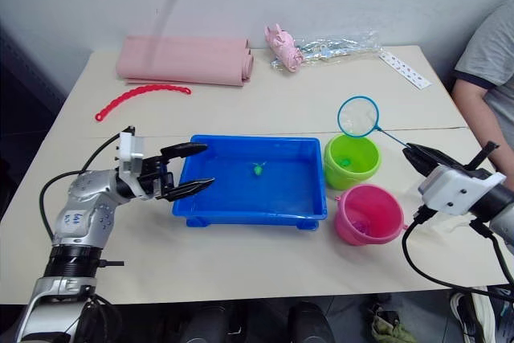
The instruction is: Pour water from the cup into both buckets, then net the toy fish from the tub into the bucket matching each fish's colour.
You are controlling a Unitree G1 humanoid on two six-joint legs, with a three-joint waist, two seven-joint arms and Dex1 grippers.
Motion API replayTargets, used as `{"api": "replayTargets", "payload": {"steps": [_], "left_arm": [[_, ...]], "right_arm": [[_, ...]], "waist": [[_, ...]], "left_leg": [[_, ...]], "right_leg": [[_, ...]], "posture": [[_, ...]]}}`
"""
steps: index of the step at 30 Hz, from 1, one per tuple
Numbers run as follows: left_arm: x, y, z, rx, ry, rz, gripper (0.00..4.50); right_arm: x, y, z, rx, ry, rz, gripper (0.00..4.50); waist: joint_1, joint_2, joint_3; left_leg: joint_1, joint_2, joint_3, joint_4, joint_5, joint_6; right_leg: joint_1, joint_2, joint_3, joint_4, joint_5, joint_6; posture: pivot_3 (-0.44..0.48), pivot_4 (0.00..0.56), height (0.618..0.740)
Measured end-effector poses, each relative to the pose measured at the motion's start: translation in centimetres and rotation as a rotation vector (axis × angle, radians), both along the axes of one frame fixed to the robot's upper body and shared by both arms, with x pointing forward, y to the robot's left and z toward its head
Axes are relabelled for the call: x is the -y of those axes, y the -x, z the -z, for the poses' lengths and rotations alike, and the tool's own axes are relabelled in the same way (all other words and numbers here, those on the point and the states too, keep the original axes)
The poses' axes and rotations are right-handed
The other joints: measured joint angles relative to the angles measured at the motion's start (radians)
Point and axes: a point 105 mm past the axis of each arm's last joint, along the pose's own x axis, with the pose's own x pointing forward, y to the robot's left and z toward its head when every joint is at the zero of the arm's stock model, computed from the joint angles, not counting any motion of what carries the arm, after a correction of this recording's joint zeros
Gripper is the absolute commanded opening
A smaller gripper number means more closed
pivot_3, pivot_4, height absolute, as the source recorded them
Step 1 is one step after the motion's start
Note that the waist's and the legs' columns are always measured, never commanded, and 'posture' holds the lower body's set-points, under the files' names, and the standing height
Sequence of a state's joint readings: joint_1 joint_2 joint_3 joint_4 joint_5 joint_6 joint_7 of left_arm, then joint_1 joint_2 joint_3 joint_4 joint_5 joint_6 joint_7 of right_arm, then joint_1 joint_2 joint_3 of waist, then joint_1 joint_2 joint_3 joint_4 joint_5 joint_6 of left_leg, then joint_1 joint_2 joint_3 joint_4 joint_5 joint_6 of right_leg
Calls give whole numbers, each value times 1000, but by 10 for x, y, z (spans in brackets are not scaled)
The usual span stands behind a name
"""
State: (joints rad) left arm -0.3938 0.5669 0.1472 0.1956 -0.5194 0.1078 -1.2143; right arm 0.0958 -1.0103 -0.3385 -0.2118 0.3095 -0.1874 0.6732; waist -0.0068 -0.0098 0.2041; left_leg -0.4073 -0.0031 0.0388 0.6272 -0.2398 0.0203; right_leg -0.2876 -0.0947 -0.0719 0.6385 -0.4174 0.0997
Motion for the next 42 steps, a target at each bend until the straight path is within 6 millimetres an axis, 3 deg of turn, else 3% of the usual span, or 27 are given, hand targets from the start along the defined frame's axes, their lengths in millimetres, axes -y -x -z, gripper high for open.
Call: {"api": "replayTargets", "payload": {"steps": [3,5,10,15,19,23,28,35,42], "left_arm": [[-17,6,5,-25,-19,-50,4438],[-19,9,3,-14,-22,-55,4438],[-23,18,6,-15,-33,-88,4438],[-23,23,6,-5,-38,-107,4438],[-28,25,2,14,-37,-147,4438],[-28,29,3,14,-32,-165,4438],[-28,34,3,10,-31,-178,4438],[-30,35,0,14,-37,-185,4438],[-22,27,-9,38,-29,-147,4438]], "right_arm": [[-43,-4,6,-242,-104,-118,0],[-57,-3,14,-361,-112,-131,0],[-77,-2,37,-686,-137,-120,0],[-82,-3,52,-847,-73,-71,0],[-91,-17,60,-868,-68,-62,0],[-113,-34,63,-868,-150,-106,0],[-123,-50,64,-807,-197,-118,0],[-105,-41,61,-761,-249,-121,0],[-93,-10,50,-687,-289,-192,0]], "waist": [[0,0,0],[7,0,0],[15,0,0],[6,0,0],[1,0,0],[0,0,0],[6,-1,0],[6,-1,0],[6,-1,0]], "left_leg": [[0,0,-1,0,0,0],[-1,0,-2,1,-1,1],[-4,-1,-2,1,-3,2],[-5,-1,-3,0,-3,2],[-5,-1,-2,0,-2,2],[-5,-1,-2,0,-2,1],[-5,-1,-2,1,-2,1],[-5,-1,-2,0,-2,1],[-5,-1,-2,0,-2,1]], "right_leg": [[0,-1,1,0,0,0],[0,-2,0,-1,0,0],[-1,-3,-1,-7,0,0],[-2,-3,-3,-7,0,0],[-2,-3,-2,-6,0,0],[-3,-2,-2,-3,0,0],[-3,-3,-3,-3,0,0],[-3,-2,-3,-3,0,0],[-2,-2,-2,-3,0,0]], "posture": [[0,150,740],[0,150,740],[0,150,740],[0,150,740],[0,150,740],[0,150,740],[0,150,740],[0,150,740],[0,150,740]]}}
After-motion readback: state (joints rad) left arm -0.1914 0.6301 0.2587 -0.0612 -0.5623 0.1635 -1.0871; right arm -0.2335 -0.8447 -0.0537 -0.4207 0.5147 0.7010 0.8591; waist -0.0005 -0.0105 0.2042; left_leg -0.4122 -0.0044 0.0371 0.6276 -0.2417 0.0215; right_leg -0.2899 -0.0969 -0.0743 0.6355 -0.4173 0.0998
